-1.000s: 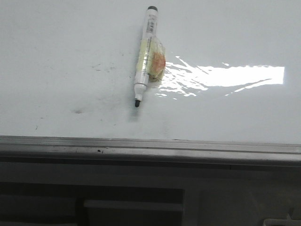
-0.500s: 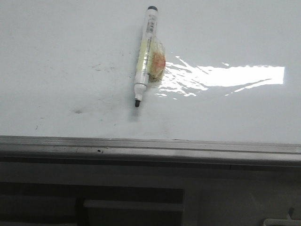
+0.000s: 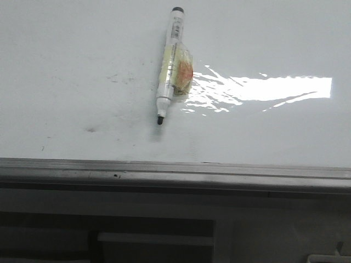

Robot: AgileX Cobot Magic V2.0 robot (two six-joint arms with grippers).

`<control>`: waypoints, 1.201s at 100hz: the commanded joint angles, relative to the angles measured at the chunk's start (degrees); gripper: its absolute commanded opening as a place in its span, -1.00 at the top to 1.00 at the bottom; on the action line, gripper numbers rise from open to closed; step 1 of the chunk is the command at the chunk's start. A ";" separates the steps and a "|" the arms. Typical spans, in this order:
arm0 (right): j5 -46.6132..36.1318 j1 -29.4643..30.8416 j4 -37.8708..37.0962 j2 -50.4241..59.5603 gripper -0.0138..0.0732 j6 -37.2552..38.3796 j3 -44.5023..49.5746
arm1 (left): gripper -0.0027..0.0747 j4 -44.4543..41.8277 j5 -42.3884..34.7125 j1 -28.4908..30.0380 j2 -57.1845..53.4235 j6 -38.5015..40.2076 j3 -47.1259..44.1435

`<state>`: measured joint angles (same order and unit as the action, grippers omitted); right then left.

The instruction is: Write number 5 on whiteboard

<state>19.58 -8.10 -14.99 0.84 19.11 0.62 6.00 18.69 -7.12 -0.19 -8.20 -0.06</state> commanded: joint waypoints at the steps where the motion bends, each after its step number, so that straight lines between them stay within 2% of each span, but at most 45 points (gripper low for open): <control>1: -2.57 0.01 -2.53 0.66 0.83 -0.38 1.28 | 0.98 0.71 -3.96 -0.14 -1.53 0.38 -1.36; 10: -7.04 0.01 -6.80 0.66 0.83 -0.38 1.28 | 0.98 0.71 -3.96 -0.14 -1.53 0.38 -1.36; 21: -15.58 0.01 -6.61 0.66 0.83 -0.38 1.28 | 0.98 0.15 -5.77 -0.14 -1.53 0.38 -1.36; 25: -19.92 0.01 -5.36 0.66 0.83 -0.09 1.28 | 0.98 2.63 -7.89 -0.14 -1.53 0.59 -1.36; 28: -23.23 0.01 -3.55 0.66 0.83 1.20 1.28 | 0.98 7.03 -10.56 -0.14 -1.53 0.66 -1.36; 29: -24.92 0.01 -2.42 0.66 0.83 2.38 1.28 | 0.98 11.58 -11.68 -0.14 -1.53 0.86 -1.36; 32: -28.12 0.01 -0.38 0.66 0.83 3.74 1.28 | 0.98 16.96 -13.27 -0.14 -1.53 1.09 -1.36; 39: -34.61 0.01 2.74 0.66 0.83 5.90 1.28 | 0.98 36.38 -17.56 -0.14 -1.53 1.11 -1.36; 46: -39.20 0.01 3.01 0.66 0.83 7.65 1.28 | 0.98 51.10 -20.64 -0.14 -1.53 1.11 -1.36; 61: -37.08 0.01 3.22 0.66 0.83 11.47 1.12 | 0.98 63.57 -22.17 -0.14 -1.53 1.11 -1.25; 73: -34.24 0.01 3.10 0.66 0.83 15.72 -1.67 | 0.98 60.77 -17.48 -0.14 -1.53 0.67 0.67; 81: -25.00 0.01 1.10 -0.04 0.83 15.72 -6.94 | 0.98 51.10 -11.11 -0.14 -0.42 -3.05 5.08; 90: -14.19 -0.09 -4.45 -2.82 0.83 15.72 -14.15 | 0.98 38.83 -5.35 -0.14 3.82 -4.63 12.21; 100: -7.96 -0.09 -9.62 -7.43 0.83 15.03 -20.53 | 0.92 28.97 -0.93 -0.14 11.48 -4.89 19.78; 105: -7.02 -0.09 -10.04 -9.83 0.82 12.94 -23.18 | 0.78 26.55 1.21 -0.14 15.79 -5.35 22.97; 110: -7.04 -0.20 -9.93 -12.12 0.79 10.92 -24.97 | 0.55 26.23 3.57 -0.14 20.14 -7.78 25.92; 120: -6.91 -0.20 -9.80 -15.96 0.57 10.61 -27.55 | -0.09 26.54 6.83 -1.17 27.76 -15.84 29.80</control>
<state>15.18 -8.23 -23.33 -11.10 31.27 -22.95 32.63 25.08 -7.12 21.15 -17.90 25.09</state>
